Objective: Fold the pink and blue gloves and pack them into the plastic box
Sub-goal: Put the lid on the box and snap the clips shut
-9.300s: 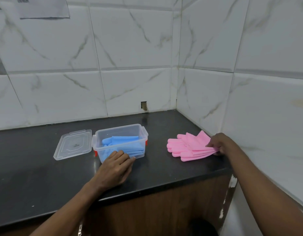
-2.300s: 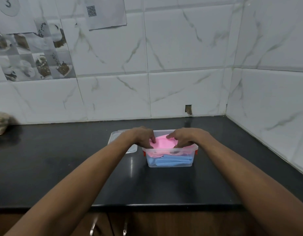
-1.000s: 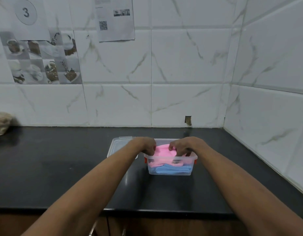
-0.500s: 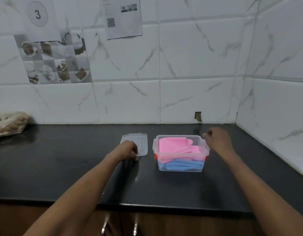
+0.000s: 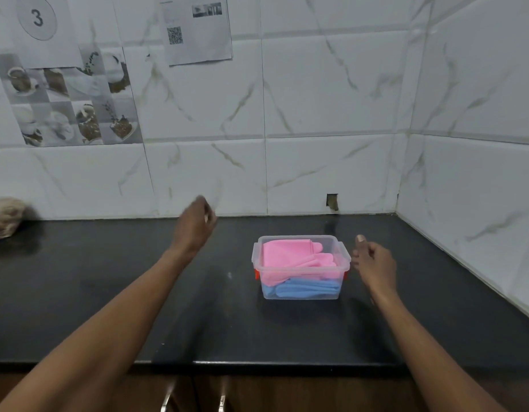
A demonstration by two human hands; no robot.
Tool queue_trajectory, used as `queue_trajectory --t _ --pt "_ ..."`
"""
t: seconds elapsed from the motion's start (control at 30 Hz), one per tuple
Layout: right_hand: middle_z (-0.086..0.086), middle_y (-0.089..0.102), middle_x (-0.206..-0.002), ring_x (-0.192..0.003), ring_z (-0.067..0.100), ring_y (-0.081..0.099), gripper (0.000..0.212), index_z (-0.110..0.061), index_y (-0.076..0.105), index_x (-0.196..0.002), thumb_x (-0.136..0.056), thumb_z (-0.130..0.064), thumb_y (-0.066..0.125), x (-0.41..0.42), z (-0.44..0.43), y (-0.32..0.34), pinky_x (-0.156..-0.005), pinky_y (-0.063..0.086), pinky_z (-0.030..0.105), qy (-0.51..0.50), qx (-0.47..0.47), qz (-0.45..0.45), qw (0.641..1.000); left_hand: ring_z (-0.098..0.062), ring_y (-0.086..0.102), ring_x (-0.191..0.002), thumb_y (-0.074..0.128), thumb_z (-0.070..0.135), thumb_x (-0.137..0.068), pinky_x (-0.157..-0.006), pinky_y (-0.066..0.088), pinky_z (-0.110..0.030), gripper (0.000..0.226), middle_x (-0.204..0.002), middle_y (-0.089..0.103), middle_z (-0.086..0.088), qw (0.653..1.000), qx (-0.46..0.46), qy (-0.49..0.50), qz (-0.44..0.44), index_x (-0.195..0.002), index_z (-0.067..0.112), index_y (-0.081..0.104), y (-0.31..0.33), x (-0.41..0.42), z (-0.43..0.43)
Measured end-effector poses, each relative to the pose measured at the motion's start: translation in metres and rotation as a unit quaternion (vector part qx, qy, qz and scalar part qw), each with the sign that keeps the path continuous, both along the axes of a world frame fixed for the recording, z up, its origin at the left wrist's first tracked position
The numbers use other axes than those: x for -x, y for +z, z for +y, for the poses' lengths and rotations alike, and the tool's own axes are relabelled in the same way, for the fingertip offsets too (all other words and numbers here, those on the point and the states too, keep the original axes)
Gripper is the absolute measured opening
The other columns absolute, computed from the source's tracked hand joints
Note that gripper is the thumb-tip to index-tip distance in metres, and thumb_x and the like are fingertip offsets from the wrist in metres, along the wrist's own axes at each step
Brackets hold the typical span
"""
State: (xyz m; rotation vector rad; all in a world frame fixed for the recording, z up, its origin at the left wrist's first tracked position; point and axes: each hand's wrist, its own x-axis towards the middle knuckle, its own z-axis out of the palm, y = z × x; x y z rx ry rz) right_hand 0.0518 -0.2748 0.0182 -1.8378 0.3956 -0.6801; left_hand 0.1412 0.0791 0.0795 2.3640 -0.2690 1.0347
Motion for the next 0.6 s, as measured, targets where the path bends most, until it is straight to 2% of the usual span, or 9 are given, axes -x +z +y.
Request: queue_trajectory --t 0.07,0.13,0.17,0.27,0.33,0.4,0.43,0.5,0.6 --pt "0.006 0.067 -0.083 -0.081 0.024 0.064 0.041 -0.006 0.066 -0.092 -0.098 -0.041 0.046 0.004 0.000 0.015 -0.073 0.045 0.031 -0.038 0.024 -0.059 0.997 -0.025 0.068 -0.077 0.058 0.012 -0.092 -0.066 0.054 -0.033 0.011 -0.086 0.068 -0.013 0.981 0.183 -0.062 -0.026 -0.091 0.002 0.054 0.037 0.010 -0.015" --pt "0.003 0.065 -0.086 -0.081 0.021 0.060 0.037 -0.006 0.066 -0.100 -0.098 -0.038 0.048 0.005 0.000 0.034 -0.073 0.039 0.028 -0.057 0.030 -0.106 0.992 -0.025 0.074 -0.080 0.054 0.006 -0.092 -0.066 0.061 -0.036 0.008 -0.090 0.070 -0.018 0.915 0.358 -0.184 0.025 -0.092 -0.001 0.055 0.069 0.021 -0.033" --pt "0.001 0.067 -0.087 -0.082 0.020 0.062 0.039 -0.008 0.067 -0.101 -0.097 -0.042 0.048 0.003 0.000 0.042 -0.073 0.042 0.029 -0.041 0.020 -0.119 0.992 -0.028 0.075 -0.078 0.052 0.002 -0.091 -0.066 0.062 -0.038 0.005 -0.088 0.070 -0.020 0.876 0.418 -0.234 0.060 -0.089 -0.002 0.056 0.079 0.026 -0.044" --pt "0.003 0.070 -0.087 -0.079 0.020 0.068 0.051 -0.011 0.065 -0.101 -0.093 -0.057 0.045 -0.003 0.001 0.065 -0.075 0.055 0.036 0.060 -0.059 -0.108 0.991 -0.029 0.074 -0.065 0.047 -0.007 -0.094 -0.062 0.062 -0.038 0.016 -0.074 0.071 -0.020 0.793 0.495 -0.294 0.200 -0.081 -0.004 0.057 0.082 0.036 -0.075" --pt "0.007 0.069 -0.082 -0.071 0.025 0.067 0.047 -0.007 0.063 -0.094 -0.095 -0.051 0.047 -0.005 0.003 0.076 -0.068 0.055 0.035 0.123 -0.124 -0.072 0.982 -0.026 0.073 -0.058 0.046 -0.007 -0.095 -0.056 0.062 -0.036 0.015 -0.065 0.072 -0.017 0.755 0.508 -0.297 0.290 -0.084 -0.007 0.057 0.067 0.036 -0.089" --pt "0.008 0.063 -0.069 -0.065 0.025 0.059 0.039 -0.004 0.062 -0.077 -0.096 -0.038 0.054 -0.006 0.003 0.076 -0.057 0.046 0.029 0.115 -0.089 -0.042 0.988 -0.023 0.071 -0.054 0.050 -0.006 -0.094 -0.054 0.061 -0.036 0.013 -0.064 0.072 -0.014 0.755 0.489 -0.265 0.347 -0.086 -0.007 0.060 0.048 0.031 -0.095" --pt "0.009 0.059 -0.063 -0.064 0.023 0.054 0.037 -0.003 0.062 -0.072 -0.094 -0.032 0.057 -0.007 0.003 0.072 -0.053 0.040 0.026 0.095 -0.052 -0.026 0.994 -0.021 0.069 -0.052 0.053 -0.006 -0.092 -0.053 0.059 -0.036 0.012 -0.065 0.071 -0.013 0.767 0.474 -0.238 0.360 -0.085 -0.006 0.062 0.039 0.029 -0.095" --pt "0.015 0.058 -0.059 -0.059 0.020 0.052 0.035 0.003 0.066 -0.070 -0.088 -0.027 0.064 -0.010 0.000 0.059 -0.052 0.038 0.025 0.063 0.014 0.020 0.998 -0.019 0.061 -0.050 0.057 -0.005 -0.091 -0.048 0.058 -0.033 0.013 -0.069 0.065 -0.013 0.791 0.449 -0.189 0.369 -0.079 -0.002 0.063 0.023 0.027 -0.094" --pt "0.009 0.047 -0.052 -0.047 0.019 0.044 0.040 -0.003 0.053 -0.054 -0.087 -0.024 0.064 -0.014 0.004 0.044 -0.049 0.034 0.025 0.039 0.125 0.083 0.988 -0.021 0.056 -0.054 0.071 0.017 -0.088 -0.044 0.053 -0.028 0.022 -0.071 0.060 -0.015 0.822 0.413 -0.146 0.364 -0.076 0.000 0.062 0.010 0.029 -0.093"
